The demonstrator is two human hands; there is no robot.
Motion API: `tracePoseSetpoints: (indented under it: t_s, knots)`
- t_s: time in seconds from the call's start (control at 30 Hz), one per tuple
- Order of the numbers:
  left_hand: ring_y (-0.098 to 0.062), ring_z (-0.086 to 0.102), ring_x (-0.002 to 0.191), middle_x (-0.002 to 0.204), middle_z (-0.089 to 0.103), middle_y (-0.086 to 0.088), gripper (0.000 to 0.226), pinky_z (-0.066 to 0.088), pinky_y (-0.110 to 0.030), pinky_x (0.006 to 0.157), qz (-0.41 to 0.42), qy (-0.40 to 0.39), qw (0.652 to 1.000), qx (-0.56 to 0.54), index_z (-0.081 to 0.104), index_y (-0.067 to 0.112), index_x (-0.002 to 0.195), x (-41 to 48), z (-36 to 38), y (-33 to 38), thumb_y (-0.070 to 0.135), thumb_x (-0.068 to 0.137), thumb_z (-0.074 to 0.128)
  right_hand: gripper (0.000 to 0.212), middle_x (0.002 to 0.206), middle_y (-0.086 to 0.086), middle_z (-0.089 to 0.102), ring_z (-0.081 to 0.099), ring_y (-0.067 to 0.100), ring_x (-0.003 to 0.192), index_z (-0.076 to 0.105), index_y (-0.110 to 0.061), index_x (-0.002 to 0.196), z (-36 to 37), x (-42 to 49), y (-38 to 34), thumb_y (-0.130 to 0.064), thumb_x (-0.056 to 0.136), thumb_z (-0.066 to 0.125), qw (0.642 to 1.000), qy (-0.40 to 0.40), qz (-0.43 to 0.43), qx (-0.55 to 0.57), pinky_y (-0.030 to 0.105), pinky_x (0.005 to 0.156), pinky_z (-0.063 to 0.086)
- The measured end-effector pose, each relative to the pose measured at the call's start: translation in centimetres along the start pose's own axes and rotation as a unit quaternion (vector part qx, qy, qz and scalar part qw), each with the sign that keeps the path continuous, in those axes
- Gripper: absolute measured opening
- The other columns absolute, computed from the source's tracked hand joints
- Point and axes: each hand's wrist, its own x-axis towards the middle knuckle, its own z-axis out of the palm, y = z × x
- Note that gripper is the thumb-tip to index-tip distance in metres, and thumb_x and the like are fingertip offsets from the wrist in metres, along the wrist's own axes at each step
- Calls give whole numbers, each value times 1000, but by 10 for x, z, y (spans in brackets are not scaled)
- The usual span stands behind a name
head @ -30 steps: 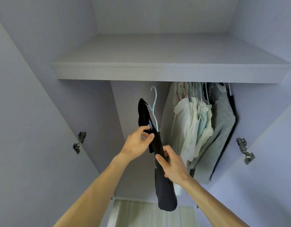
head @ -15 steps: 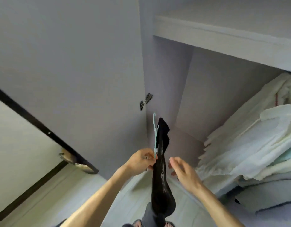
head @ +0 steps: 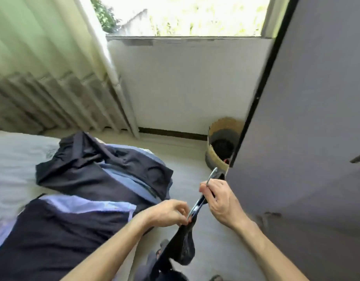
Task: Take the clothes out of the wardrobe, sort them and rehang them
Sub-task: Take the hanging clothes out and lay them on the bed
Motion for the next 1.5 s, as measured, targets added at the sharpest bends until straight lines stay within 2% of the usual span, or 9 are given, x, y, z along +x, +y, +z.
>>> tracePoseSetpoints:
  t_s: [0.1, 0.37, 0.53, 0.63, 0.73, 0.97, 1.17, 1.37, 1.5]
  knots:
    - [-2, 60, 76, 83, 69, 9, 9, 47, -25, 78, -34, 73, 995, -62, 68, 27, 81, -51, -11, -47, 34, 77, 64, 54, 72, -4, 59, 54, 15, 73, 55, -14, 78, 42, 25, -44, -56, 101, 30, 996, -62, -60, -3, 42, 70, 47]
    - [-10, 59, 77, 83, 67, 8, 14, 49, -29, 77, -94, 231, 936, -249, 63, 21, 97, -163, -3, -158, 31, 87, 66, 46, 59, -4, 54, 49, 18, 55, 46, -19, 69, 161, 50, -169, -51, 102, 38, 947, -127, -285, -75, 35, 51, 41]
    - [1, 51, 62, 72, 58, 16, 18, 41, -21, 66, -106, 354, 878, -304, 64, 28, 102, -200, 1, -210, 43, 93, 61, 44, 62, -5, 56, 50, 17, 60, 46, -19, 67, 218, 55, -236, -47, 101, 42, 924, -142, -343, -93, 31, 55, 37]
    - [2, 47, 55, 59, 52, 17, 31, 36, -19, 60, -135, 438, 835, -305, 67, 36, 98, -219, -9, -227, 62, 93, 51, 30, 93, -15, 69, 57, 9, 89, 63, -23, 82, 235, 64, -271, -44, 98, 49, 917, -157, -365, -41, 23, 78, 46]
    - [12, 51, 60, 57, 55, 30, 29, 34, -12, 61, -156, 518, 791, -286, 70, 36, 99, -238, -23, -242, 59, 94, 53, 37, 116, -18, 61, 48, 5, 113, 66, -30, 111, 251, 84, -280, -56, 93, 48, 929, -169, -330, -14, 17, 95, 34]
    - [-2, 49, 60, 58, 52, 20, 18, 41, -25, 65, -174, 586, 746, -265, 69, 37, 91, -257, -48, -278, 52, 93, 59, 70, 155, 0, 40, 34, 18, 143, 36, -18, 151, 286, 143, -256, -59, 96, 46, 954, -291, -71, 5, 32, 113, 27]
    - [-3, 52, 62, 66, 58, 14, 21, 46, -34, 72, -184, 604, 723, -280, 64, 35, 83, -279, -85, -292, 56, 86, 67, 51, 130, -8, 56, 50, 10, 119, 52, -25, 132, 313, 171, -260, -59, 96, 44, 928, -363, -2, 81, 25, 99, 31]
    - [-3, 55, 69, 67, 57, 14, 18, 40, -24, 67, -227, 700, 626, -257, 65, 38, 77, -316, -138, -315, 53, 84, 72, 56, 102, -13, 70, 63, 9, 103, 66, -21, 105, 341, 213, -276, -72, 84, 56, 904, -412, -13, 115, 34, 99, 45]
    - [-8, 60, 76, 74, 64, 13, 18, 43, -28, 72, -263, 741, 571, -235, 60, 42, 77, -333, -166, -340, 55, 88, 66, 20, 95, -11, 75, 70, 12, 94, 71, -26, 98, 373, 234, -284, -41, 84, 74, 896, -439, -21, 70, 42, 96, 53]
